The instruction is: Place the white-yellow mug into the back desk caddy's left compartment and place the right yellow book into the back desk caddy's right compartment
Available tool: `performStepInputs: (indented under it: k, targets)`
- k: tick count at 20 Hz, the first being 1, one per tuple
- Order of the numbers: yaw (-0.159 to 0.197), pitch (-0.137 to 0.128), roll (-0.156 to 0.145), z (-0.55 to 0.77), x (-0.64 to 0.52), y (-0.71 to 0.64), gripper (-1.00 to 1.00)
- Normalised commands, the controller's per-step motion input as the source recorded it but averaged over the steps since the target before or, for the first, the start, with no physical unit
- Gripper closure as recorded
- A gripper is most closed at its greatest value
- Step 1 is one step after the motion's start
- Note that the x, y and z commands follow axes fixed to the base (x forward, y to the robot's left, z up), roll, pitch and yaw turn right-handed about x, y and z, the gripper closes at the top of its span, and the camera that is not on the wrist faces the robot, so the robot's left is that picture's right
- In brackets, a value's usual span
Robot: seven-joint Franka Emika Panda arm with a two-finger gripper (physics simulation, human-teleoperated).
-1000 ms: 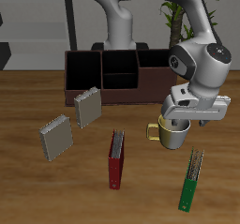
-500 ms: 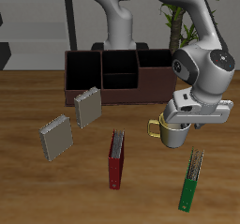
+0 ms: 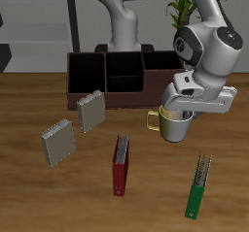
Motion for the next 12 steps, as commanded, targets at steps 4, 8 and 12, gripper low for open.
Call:
performStepInputs:
  k: [4,8,12]
  targets:
    - [-0.007,-0.033,-0.024,0.58,-0.21,-0.37,1.0]
    - [-0.006,-0.026,0.006,0.31,-0.17,-0.2,1.0]
    - [0.007,-0.012,0.037,0.49,-0.37,-0.39,1.0]
